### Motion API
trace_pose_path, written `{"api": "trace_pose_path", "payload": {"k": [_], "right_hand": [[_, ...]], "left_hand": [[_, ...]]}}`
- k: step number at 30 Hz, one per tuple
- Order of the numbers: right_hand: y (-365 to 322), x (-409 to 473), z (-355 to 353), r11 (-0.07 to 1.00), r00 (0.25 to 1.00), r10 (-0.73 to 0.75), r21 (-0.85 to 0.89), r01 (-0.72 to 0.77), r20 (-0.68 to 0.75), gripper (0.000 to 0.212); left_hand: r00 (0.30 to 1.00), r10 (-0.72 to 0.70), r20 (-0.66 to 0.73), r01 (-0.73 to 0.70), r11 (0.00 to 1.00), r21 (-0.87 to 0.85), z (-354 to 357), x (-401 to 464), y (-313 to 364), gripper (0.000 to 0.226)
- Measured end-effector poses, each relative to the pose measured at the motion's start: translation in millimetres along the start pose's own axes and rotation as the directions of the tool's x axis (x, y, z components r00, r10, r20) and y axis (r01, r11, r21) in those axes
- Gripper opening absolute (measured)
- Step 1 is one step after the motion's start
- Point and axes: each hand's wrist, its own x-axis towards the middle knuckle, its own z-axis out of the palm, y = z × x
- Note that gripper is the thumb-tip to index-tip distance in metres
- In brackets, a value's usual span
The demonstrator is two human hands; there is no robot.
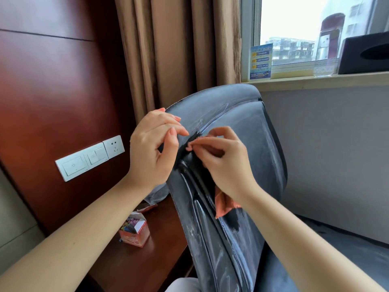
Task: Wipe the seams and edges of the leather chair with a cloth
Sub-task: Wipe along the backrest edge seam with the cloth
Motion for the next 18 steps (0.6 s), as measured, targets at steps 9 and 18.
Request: {"api": "trace_pose_path", "payload": {"k": [9, 18], "right_hand": [[-0.3, 16.4, 0.8, 0.995, 0.997, 0.077, -0.067, -0.076, 0.022, 0.009], [0.8, 32.7, 1.1, 0.981, 0.986, 0.169, -0.095, -0.169, -0.01, 0.009]], "left_hand": [[1.0, -0.008, 0.012, 0.008, 1.0, -0.004, -1.6, -1.3, 0.7, 0.039], [0.999, -0.027, 0.04, 0.026, 0.999, 0.028, -2.3, 1.9, 3.7, 0.039]]}}
